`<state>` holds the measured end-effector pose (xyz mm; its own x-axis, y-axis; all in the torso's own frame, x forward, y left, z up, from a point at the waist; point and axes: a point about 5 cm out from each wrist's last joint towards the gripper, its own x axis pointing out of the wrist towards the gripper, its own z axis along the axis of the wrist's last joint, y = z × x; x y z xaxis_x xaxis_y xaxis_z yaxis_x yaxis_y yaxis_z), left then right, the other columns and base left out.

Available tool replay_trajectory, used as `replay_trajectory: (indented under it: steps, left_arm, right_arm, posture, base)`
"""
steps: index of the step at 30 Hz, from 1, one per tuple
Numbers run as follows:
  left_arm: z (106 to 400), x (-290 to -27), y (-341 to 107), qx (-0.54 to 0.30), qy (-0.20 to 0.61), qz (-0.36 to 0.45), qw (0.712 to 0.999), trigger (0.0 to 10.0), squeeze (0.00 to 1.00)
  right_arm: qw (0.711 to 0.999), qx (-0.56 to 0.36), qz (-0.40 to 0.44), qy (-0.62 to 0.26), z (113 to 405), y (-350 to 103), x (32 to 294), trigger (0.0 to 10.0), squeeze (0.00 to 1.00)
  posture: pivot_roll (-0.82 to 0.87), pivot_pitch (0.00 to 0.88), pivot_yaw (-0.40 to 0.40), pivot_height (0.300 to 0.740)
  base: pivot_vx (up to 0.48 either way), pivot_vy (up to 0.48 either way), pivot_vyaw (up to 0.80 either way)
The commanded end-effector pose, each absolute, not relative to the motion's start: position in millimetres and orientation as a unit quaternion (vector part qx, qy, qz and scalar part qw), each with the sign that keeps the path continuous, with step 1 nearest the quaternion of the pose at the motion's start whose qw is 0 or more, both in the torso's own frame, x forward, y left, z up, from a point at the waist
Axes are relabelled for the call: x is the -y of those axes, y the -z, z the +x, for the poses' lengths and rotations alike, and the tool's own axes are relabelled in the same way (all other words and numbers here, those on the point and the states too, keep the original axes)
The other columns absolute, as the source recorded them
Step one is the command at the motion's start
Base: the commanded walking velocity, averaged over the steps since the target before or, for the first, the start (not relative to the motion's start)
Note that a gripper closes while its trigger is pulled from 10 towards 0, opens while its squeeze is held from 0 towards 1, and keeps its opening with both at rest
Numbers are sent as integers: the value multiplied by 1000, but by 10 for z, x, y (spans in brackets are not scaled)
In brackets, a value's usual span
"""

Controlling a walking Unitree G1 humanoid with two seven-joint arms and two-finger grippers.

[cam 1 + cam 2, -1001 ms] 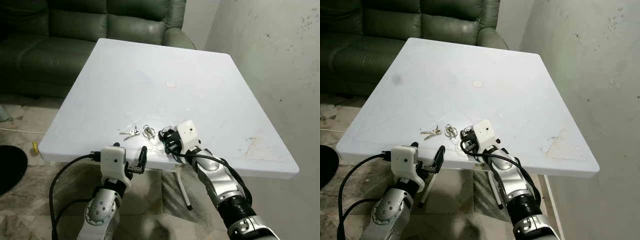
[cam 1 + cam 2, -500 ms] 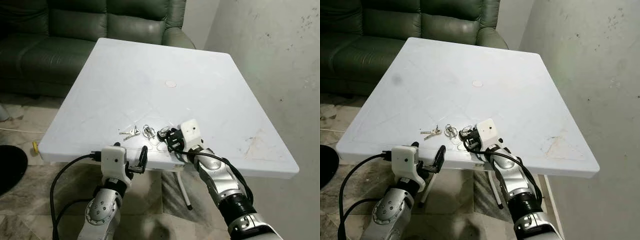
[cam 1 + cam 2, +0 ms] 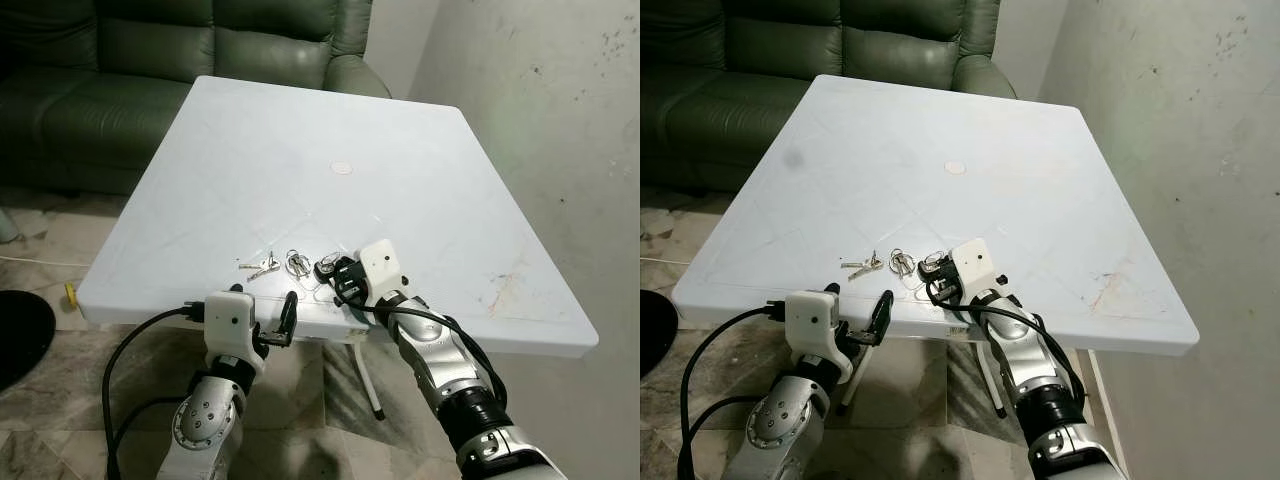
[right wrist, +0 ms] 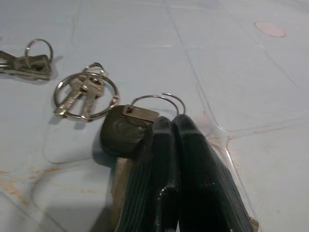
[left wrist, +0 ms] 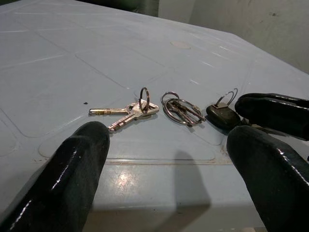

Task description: Hang keys on a hook

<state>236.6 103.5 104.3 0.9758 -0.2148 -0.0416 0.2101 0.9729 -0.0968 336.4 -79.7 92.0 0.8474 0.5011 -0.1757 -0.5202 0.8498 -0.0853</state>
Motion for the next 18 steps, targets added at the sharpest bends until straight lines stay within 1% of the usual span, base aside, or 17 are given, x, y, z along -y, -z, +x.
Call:
replay_trajectory:
  steps: [1, 2, 3, 4, 5, 6, 7, 16, 17, 18]
  left_arm:
    - [2381, -989, -1085, -18, 112, -44, 993, 10000, 0]
    - [2381, -988, -1085, -18, 112, -44, 993, 10000, 0]
    - [2383, -988, -1087, -18, 112, -44, 993, 10000, 0]
    - [2383, -987, -1088, -17, 113, -43, 993, 10000, 0]
    - [2386, -985, -1091, -17, 113, -42, 993, 10000, 0]
    - [2386, -985, -1091, -17, 113, -42, 993, 10000, 0]
    - [2385, -985, -1092, -16, 113, -42, 993, 10000, 0]
    - [2386, -987, -1091, -17, 111, -42, 993, 10000, 0]
    - [2386, -987, -1091, -17, 111, -41, 993, 10000, 0]
    - [2386, -987, -1091, -17, 111, -42, 993, 10000, 0]
  right_arm:
    - [958, -76, -71, -265, 3385, -930, 835, 6353, 0]
    - [958, -79, -71, -267, 3382, -923, 833, 4353, 0]
    - [958, -80, -70, -268, 3381, -921, 832, 4745, 0]
    - [956, -84, -63, -274, 3374, -914, 825, 4431, 0]
    - [956, -82, -62, -275, 3373, -917, 824, 5922, 0]
    - [956, -82, -62, -275, 3373, -917, 824, 5922, 0]
    - [955, -86, -73, -276, 3370, -905, 823, 10000, 0]
    - [955, -87, -86, -271, 3376, -891, 835, 10000, 0]
    - [955, -86, -85, -270, 3376, -891, 835, 9686, 0]
    - [956, -85, -85, -269, 3376, -892, 835, 8667, 0]
  posture:
    - [177, 41, -140, 715]
    - [177, 41, -140, 715]
    - [177, 40, -139, 715]
    - [177, 40, -139, 715]
    - [177, 42, -140, 715]
    - [177, 42, -140, 715]
    - [176, 44, -140, 715]
    - [177, 47, -140, 715]
    - [177, 47, -140, 715]
    - [177, 47, -140, 715]
  base:
    - [0, 0, 0]
    - [0, 0, 0]
    - [0, 0, 0]
    - [0, 0, 0]
    - [0, 0, 0]
    - [0, 0, 0]
    - [0, 0, 0]
    - [0, 0, 0]
    - [0, 0, 0]
    - [0, 0, 0]
